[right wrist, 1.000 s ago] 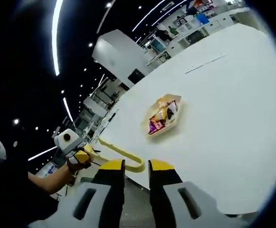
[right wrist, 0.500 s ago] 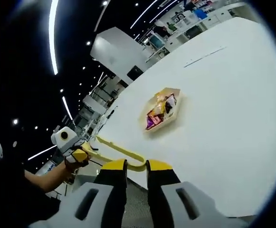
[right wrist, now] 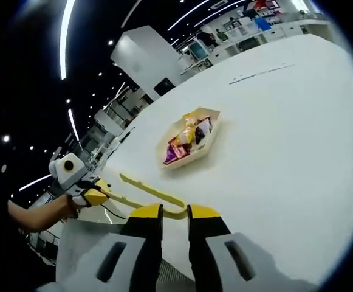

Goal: Place the target food into the container with the food tongs after gripping and lifting it, then release it inside without dropping or visibly crushing the food.

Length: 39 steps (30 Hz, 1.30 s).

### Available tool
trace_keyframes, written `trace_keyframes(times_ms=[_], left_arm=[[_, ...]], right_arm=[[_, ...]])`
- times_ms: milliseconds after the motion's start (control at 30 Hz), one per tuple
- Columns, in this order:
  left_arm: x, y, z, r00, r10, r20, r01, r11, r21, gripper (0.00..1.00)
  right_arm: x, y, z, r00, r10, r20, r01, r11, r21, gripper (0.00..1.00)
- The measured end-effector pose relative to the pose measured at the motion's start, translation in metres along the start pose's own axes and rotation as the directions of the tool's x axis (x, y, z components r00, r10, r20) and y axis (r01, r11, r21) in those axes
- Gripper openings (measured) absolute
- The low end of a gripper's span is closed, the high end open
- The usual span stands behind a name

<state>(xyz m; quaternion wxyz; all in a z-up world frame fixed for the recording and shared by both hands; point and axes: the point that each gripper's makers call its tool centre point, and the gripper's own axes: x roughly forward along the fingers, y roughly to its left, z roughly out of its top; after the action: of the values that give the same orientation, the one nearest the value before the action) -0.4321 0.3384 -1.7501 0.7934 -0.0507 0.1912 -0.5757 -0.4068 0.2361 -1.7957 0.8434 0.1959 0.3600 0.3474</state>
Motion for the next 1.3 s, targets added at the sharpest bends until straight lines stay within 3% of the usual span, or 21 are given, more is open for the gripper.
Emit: trace_keyframes(times_ms=[100, 133, 167, 200, 233, 267, 300, 333, 400, 467, 700, 900, 1000, 1133, 1200, 1233, 1300], left_arm=[[0.007, 0.007, -0.016, 0.999, 0.005, -0.043, -0.004, 1.000, 0.017, 0.00], [0.012, 0.007, -0.019, 0.999, 0.006, -0.043, -0.005, 1.000, 0.021, 0.00], [0.015, 0.008, -0.025, 0.998, 0.005, -0.066, -0.002, 0.999, 0.036, 0.00], [0.018, 0.010, -0.034, 0.993, 0.019, -0.115, -0.009, 0.996, 0.085, 0.00], [0.020, 0.010, -0.029, 0.997, 0.015, -0.080, -0.011, 0.999, 0.051, 0.00], [0.022, 0.012, -0.026, 0.999, 0.005, -0.053, -0.004, 1.000, 0.024, 0.00], [0.014, 0.025, -0.032, 0.993, 0.056, -0.099, -0.049, 0.996, 0.074, 0.00], [0.011, 0.022, -0.031, 0.996, 0.031, -0.079, -0.030, 0.999, 0.017, 0.00], [0.008, 0.023, -0.040, 0.990, 0.028, -0.137, -0.021, 0.998, 0.052, 0.00], [0.009, 0.022, -0.048, 0.985, 0.015, -0.175, -0.003, 0.998, 0.067, 0.00], [0.010, 0.041, -0.082, 0.965, 0.056, -0.257, -0.017, 0.988, 0.151, 0.00], [0.006, 0.049, -0.080, 0.974, 0.100, -0.204, -0.075, 0.989, 0.129, 0.03], [-0.005, 0.055, -0.079, 0.977, 0.150, -0.152, -0.140, 0.987, 0.074, 0.15], [-0.026, 0.063, -0.068, 0.964, 0.238, -0.117, -0.232, 0.971, 0.059, 0.36], [-0.043, 0.064, -0.049, 0.951, 0.301, -0.070, -0.300, 0.954, 0.026, 0.50], [-0.054, 0.064, -0.034, 0.936, 0.351, -0.011, -0.351, 0.936, 0.018, 0.57], [-0.070, 0.064, -0.022, 0.905, 0.425, 0.028, -0.426, 0.905, 0.015, 0.75]], right_arm=[[0.008, -0.013, -0.013, 0.997, -0.050, -0.062, 0.049, 0.998, -0.029, 0.14], [0.012, -0.015, -0.018, 0.994, -0.063, -0.089, 0.056, 0.995, -0.081, 0.05], [0.016, -0.004, -0.018, 0.996, 0.009, -0.091, -0.021, 0.991, -0.134, 0.02], [0.023, -0.003, -0.017, 0.997, -0.005, -0.076, -0.002, 0.996, -0.091, 0.01], [0.026, -0.006, -0.020, 0.995, -0.034, -0.099, 0.018, 0.988, -0.151, 0.01], [0.026, -0.019, -0.037, 0.975, -0.118, -0.189, 0.065, 0.961, -0.267, 0.01], [0.031, -0.008, -0.034, 0.987, -0.059, -0.146, 0.026, 0.976, -0.216, 0.01], [0.039, -0.008, -0.035, 0.990, -0.039, -0.134, 0.019, 0.988, -0.154, 0.01], [0.023, -0.016, -0.042, 0.979, -0.082, -0.188, 0.045, 0.980, -0.193, 0.01], [0.021, -0.012, -0.044, 0.974, -0.091, -0.206, 0.044, 0.974, -0.222, 0.01], [0.032, -0.006, -0.038, 0.984, -0.060, -0.170, 0.025, 0.979, -0.201, 0.02], [0.032, -0.008, -0.045, 0.980, -0.063, -0.188, 0.024, 0.979, -0.202, 0.02], [0.030, -0.008, -0.041, 0.982, -0.058, -0.181, 0.021, 0.980, -0.200, 0.03], [0.018, -0.003, -0.028, 0.988, -0.065, -0.140, 0.031, 0.973, -0.231, 0.08], [0.004, 0.003, -0.021, 0.991, -0.066, -0.113, 0.036, 0.967, -0.251, 0.11], [-0.006, 0.007, -0.017, 0.994, -0.072, -0.087, 0.046, 0.963, -0.266, 0.16], [-0.022, 0.009, -0.010, 0.995, -0.091, -0.039, 0.074, 0.949, -0.307, 0.25]])
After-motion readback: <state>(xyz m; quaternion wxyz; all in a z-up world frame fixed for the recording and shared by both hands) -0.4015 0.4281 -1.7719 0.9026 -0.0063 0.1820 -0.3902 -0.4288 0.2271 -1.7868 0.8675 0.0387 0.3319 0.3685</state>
